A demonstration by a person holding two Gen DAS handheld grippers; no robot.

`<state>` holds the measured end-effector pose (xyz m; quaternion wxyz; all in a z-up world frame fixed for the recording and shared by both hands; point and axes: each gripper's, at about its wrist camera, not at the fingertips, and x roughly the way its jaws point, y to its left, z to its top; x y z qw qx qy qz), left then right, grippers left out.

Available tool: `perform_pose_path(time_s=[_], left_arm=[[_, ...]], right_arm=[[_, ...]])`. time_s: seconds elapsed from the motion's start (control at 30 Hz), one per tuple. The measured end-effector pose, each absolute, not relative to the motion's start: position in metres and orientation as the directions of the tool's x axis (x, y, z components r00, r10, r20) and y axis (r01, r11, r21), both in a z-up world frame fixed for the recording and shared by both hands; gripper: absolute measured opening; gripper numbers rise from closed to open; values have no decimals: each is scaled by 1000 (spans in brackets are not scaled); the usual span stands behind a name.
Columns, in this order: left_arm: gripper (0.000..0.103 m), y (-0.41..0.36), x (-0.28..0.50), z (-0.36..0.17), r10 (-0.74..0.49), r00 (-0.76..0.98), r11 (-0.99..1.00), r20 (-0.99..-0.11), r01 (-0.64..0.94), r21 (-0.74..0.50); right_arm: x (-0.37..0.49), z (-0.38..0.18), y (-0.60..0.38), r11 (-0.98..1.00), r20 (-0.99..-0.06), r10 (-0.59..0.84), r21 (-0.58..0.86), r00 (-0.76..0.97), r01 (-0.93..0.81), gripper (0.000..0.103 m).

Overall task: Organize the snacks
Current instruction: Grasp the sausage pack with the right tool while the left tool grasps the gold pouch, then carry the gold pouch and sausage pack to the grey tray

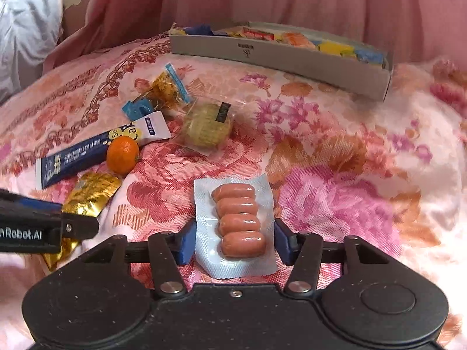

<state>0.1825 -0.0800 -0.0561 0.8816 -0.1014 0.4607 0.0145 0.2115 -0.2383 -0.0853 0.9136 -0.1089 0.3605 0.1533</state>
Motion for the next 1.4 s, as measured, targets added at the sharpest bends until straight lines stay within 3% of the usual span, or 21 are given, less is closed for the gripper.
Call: perform_pose_path(time_s=[0.57, 0.93, 1.2, 1.4], left_arm=[[46, -81, 167, -41, -104, 643, 948, -759, -166, -270], [46, -89, 193, 1, -52, 759, 954, -649, -155, -258], [46, -94, 251, 42, -33, 828, 952, -559, -143, -269], [47, -116, 313, 68, -31, 863, 961, -504, -113, -254]], right_arm=[[192, -77, -225, 887, -573, 105, -316, 813, -337, 52], [197, -47, -225, 905, -319, 118, -356, 940, -234, 52], [234, -29, -236, 952, -135, 86, -281, 987, -121, 52], [266, -17, -241, 960, -55, 80, -264, 995, -91, 52]])
